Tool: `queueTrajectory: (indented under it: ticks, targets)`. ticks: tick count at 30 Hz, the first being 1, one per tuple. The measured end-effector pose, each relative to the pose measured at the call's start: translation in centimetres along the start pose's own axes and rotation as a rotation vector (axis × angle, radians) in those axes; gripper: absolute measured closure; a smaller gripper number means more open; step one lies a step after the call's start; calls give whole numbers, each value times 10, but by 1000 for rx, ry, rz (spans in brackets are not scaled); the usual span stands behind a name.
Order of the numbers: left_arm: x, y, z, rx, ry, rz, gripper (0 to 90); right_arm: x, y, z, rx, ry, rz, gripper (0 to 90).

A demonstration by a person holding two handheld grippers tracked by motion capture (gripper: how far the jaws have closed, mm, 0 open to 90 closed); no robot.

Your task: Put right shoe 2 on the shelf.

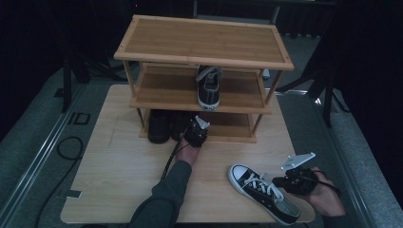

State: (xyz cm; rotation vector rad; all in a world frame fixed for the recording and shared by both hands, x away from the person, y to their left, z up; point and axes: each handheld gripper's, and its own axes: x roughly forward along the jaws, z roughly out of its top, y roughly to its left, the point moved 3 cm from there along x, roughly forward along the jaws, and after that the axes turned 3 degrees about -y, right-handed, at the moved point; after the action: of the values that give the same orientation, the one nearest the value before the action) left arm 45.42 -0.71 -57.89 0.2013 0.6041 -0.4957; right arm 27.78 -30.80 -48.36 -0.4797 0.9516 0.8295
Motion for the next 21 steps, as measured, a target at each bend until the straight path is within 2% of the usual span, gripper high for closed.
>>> queueTrajectory:
  ticks: [8, 15, 21]
  targets:
    - [0, 0, 0, 0, 0, 0, 886, -8, 5, -10, -4, 13, 5, 819]
    - [0, 0, 0, 0, 0, 0, 886, -14, 12, -10, -16, 1, 22, 794]
    - [0, 0, 0, -1, 0, -1, 886, -7, 11, -11, -18, 61, 6, 794]
